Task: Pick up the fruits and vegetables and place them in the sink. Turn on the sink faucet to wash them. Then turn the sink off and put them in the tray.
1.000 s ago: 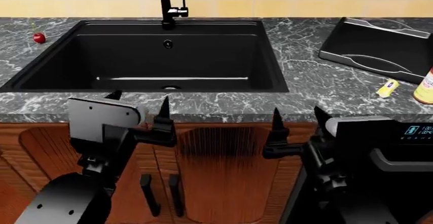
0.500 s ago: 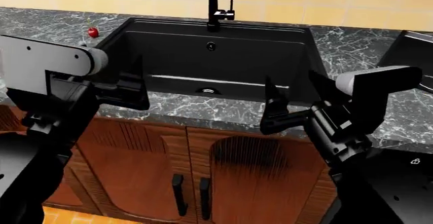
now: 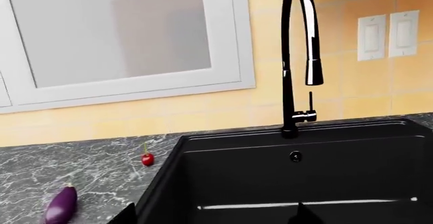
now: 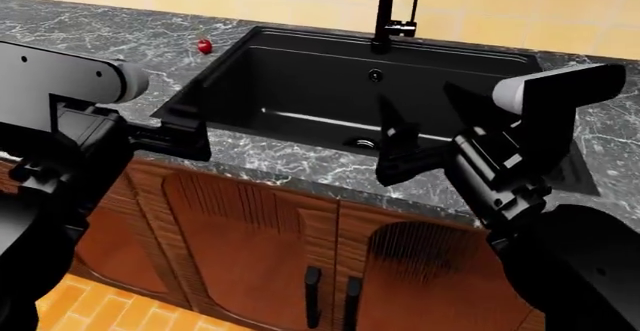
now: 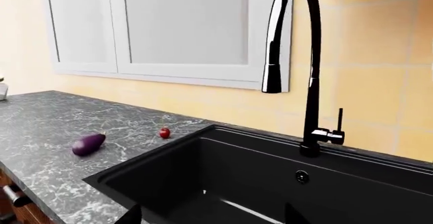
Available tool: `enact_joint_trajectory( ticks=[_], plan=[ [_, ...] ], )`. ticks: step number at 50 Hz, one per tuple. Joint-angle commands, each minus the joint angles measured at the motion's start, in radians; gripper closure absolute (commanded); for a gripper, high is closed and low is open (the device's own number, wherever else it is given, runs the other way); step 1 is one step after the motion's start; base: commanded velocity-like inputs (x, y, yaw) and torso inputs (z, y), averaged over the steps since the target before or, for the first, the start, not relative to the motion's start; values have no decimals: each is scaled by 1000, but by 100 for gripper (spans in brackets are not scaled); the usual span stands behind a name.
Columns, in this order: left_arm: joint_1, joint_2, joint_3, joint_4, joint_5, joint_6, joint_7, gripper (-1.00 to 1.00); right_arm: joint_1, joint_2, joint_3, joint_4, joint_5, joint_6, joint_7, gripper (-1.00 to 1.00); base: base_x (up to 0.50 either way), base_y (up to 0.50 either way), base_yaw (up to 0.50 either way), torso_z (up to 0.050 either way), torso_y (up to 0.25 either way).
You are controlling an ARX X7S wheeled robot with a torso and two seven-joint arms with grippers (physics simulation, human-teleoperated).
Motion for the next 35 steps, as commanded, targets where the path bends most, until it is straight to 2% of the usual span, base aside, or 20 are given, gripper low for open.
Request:
enact_joint_trajectory(
  ticks=[1, 6, 10, 16, 22, 35],
  plan=[
    [8, -29, 4, -3, -22, -4, -18, -100, 26, 2, -15, 9, 10, 6, 12, -100, 90, 545, 0, 7, 0],
    [19, -42, 23, -16, -30, 3, -25, -100, 30, 5, -29, 19, 13, 2, 12, -100, 105, 539, 0, 0, 0],
    [-1, -35, -5, -27, -68, -37, -35, -100, 45, 6, -33, 21, 20, 16, 18, -100, 161, 508, 0, 0, 0],
    [-38, -84, -63, -63, -325, -38, -218, -100, 73, 1, -40, 23, 35, 38, 28, -100, 342, 349, 0, 0, 0],
    [-74, -127, -97, -97, -511, -35, -358, -100, 96, -1, -38, 13, 53, 67, 39, -100, 374, 314, 0, 0, 0],
    [-100, -173, -96, -131, -652, -14, -474, -100, 136, -5, -39, 8, 84, 105, 58, -100, 327, 466, 0, 0, 0]
  ],
)
